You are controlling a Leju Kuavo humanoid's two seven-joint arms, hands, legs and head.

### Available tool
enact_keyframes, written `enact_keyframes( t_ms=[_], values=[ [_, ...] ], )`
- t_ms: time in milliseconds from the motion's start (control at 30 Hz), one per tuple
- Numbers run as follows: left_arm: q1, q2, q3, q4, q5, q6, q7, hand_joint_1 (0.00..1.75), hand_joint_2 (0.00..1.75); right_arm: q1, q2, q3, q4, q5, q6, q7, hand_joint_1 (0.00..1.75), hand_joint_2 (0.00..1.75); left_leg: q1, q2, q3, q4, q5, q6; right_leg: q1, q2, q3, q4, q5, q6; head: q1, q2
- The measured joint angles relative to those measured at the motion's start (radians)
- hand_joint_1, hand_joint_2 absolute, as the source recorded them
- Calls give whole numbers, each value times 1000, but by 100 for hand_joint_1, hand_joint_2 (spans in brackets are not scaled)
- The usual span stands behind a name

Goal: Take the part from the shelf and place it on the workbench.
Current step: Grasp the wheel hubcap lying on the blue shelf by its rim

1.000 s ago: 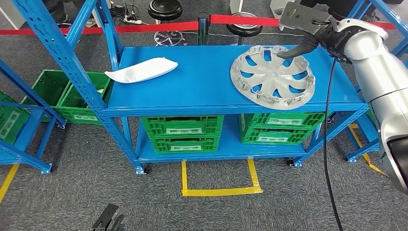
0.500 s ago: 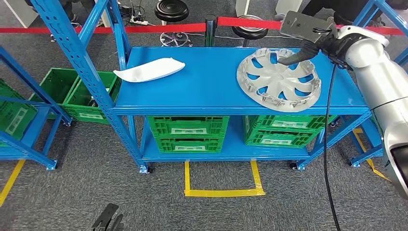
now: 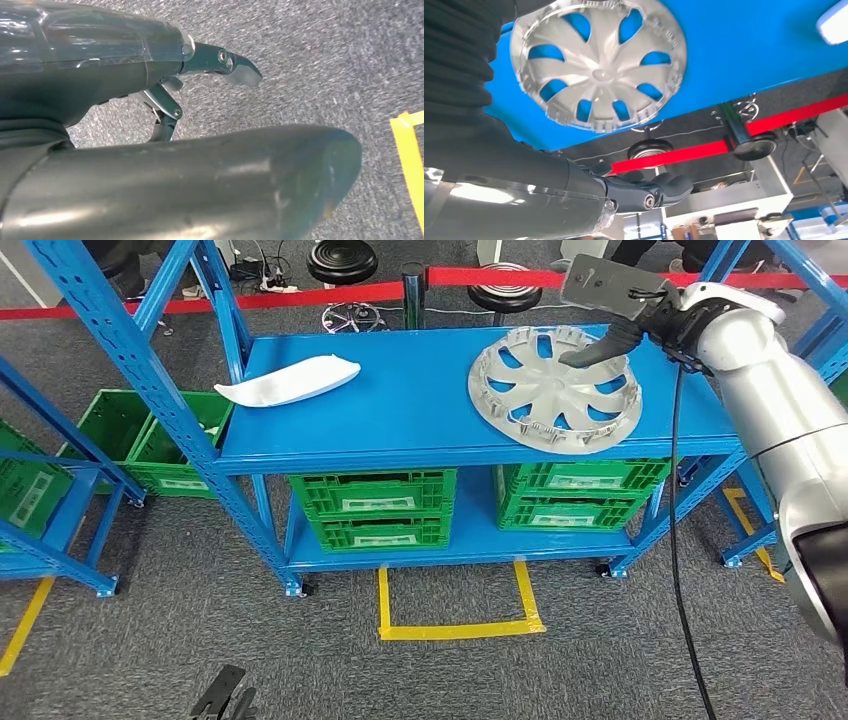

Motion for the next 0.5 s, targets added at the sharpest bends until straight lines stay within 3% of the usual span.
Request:
enact_keyframes(
  t_ms=[67, 133, 267, 333, 400, 433, 467, 500],
  values=[
    [0, 1, 1, 0, -3, 0, -4, 0, 0, 0, 1, -1, 0, 1, 0, -3, 0, 175, 6, 2, 79, -124, 47, -7, -3, 0, -16, 12, 5, 8, -4, 0],
    [1, 3, 4, 0, -5, 0, -12, 0, 0, -1, -1, -2, -1, 2, -1, -10, 0, 175, 6, -1, 125, -208, 65, -3, -3, 1, -31, 22, 10, 21, -6, 0],
    [1, 3, 10, 0, -7, 2, -13, 0, 0, -1, -2, -3, -1, 1, -1, -16, 0, 175, 4, -4, 111, -219, 78, 34, -4, 4, -44, 24, 17, 47, -2, 0],
    [0, 3, 13, 1, -8, 4, -8, 0, 0, -1, -2, -3, -1, 0, 0, -14, 0, 175, 4, -3, 101, -221, 90, 51, -5, 4, -71, 91, -36, 54, 9, 0],
    [0, 3, 16, 1, -9, 5, -4, 0, 0, 0, -2, -2, -1, 0, 0, -12, 0, 175, -2, -2, 90, -221, 99, 60, -5, 3, -114, 225, -115, 57, 23, 0],
    [1, 3, 16, 1, -10, 5, -1, 0, 0, 2, -1, -1, -1, 1, 1, -9, 0, 175, -6, -2, 86, -221, 103, 62, -4, 3, -128, 278, -139, 55, 27, 0],
    [1, 3, 16, 1, -10, 5, 2, 0, 0, 3, 0, 0, 0, 1, 2, -6, 0, 175, -11, -2, 82, -220, 106, 65, -2, 3, -128, 302, -144, 51, 31, 0],
    [1, 3, 16, 1, -11, 5, 5, 0, 0, 4, 1, 0, 0, 2, 2, -3, 0, 175, -17, -2, 80, -220, 108, 67, 1, 3, -110, 285, -131, 43, 35, 0]
  ],
)
